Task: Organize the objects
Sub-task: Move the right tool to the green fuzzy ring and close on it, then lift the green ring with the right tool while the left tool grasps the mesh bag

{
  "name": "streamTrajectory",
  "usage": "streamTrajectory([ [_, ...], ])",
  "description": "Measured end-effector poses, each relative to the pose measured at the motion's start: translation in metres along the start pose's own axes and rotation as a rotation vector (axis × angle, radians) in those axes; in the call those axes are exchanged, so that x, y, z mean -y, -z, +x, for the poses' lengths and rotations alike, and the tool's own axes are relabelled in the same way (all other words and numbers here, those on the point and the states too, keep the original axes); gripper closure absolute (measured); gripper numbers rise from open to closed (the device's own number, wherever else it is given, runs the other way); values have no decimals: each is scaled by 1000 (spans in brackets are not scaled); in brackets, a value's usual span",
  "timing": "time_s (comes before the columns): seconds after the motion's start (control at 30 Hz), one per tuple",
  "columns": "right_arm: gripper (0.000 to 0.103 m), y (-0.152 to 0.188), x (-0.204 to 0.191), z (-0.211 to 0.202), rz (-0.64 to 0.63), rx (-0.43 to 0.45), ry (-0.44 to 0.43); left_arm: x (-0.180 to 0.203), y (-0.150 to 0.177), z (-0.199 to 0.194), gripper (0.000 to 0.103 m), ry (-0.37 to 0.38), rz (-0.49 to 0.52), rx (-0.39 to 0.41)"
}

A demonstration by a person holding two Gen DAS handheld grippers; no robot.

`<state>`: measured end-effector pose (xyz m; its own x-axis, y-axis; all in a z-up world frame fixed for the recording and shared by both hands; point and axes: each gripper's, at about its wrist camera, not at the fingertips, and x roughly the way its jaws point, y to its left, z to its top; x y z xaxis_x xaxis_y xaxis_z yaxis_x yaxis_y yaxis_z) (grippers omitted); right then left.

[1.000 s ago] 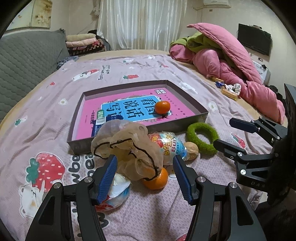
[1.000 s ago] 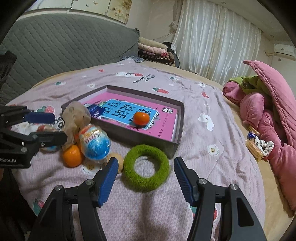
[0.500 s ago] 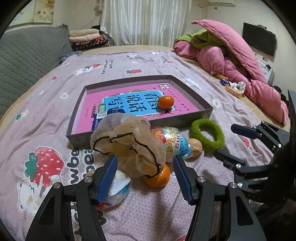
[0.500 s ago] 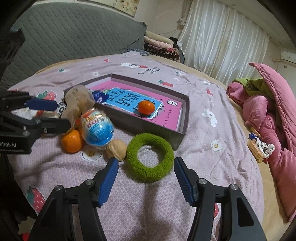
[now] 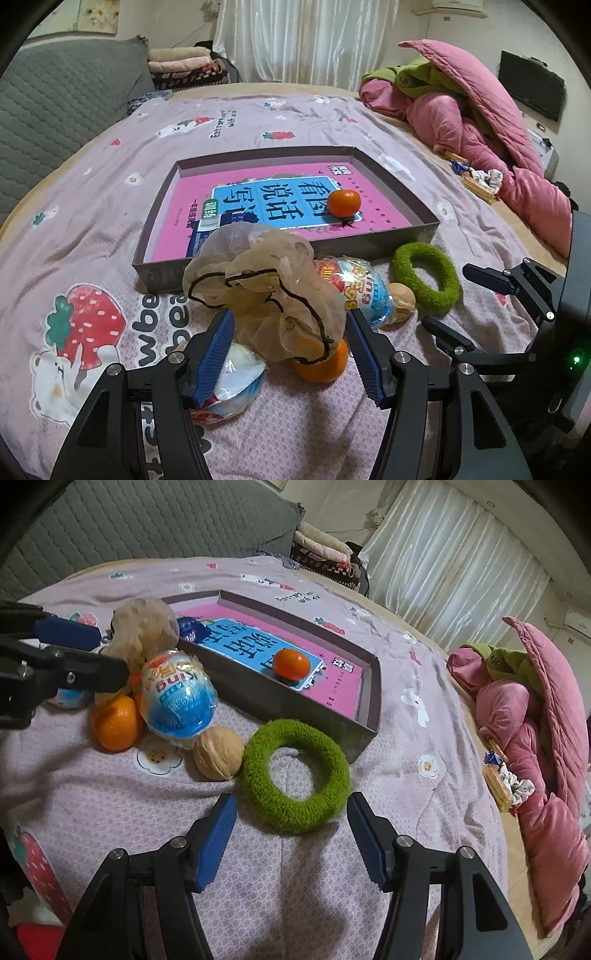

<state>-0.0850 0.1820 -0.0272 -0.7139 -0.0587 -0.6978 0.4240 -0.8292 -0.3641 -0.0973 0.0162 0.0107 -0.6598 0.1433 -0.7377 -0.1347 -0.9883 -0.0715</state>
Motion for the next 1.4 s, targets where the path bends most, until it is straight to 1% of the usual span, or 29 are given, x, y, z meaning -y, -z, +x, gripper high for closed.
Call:
streamTrajectory([
  [0.1,41,-1,-1,5,2,-12,6,-1,-1,4,39,-9,-12,-10],
  [0.3,41,-6,6,13,48,-30,13,-7,-5,11,39,-36,-42,-21],
  [0.43,42,-8,7,18,72,-43,5,-13,-9,16,39,-53,-67,-30],
  [0.57,45,-11,8,19,94,-46,0,-20,-12,20,39,-66,-99,-36],
  [0.8,54,-17,12,22,123,-44,-14,-35,-17,27,39,-81,-161,-58],
  [0.97,63,-22,18,24,155,-35,-31,-43,-21,31,39,-91,-192,-60],
  [1.07,72,-26,22,25,185,-29,-44,-47,-23,33,39,-88,-208,-63],
  [1.1,79,-28,23,25,193,-26,-53,-49,-24,35,39,-87,-215,-66],
  [1.13,83,-29,24,25,207,-26,-73,-49,-25,35,39,-85,-220,-68],
  [1.2,84,-31,24,26,221,-23,-95,-51,-25,38,39,-78,-231,-73],
  [1.4,84,-36,21,22,237,-2,-106,-57,-27,43,39,-56,-268,-81],
])
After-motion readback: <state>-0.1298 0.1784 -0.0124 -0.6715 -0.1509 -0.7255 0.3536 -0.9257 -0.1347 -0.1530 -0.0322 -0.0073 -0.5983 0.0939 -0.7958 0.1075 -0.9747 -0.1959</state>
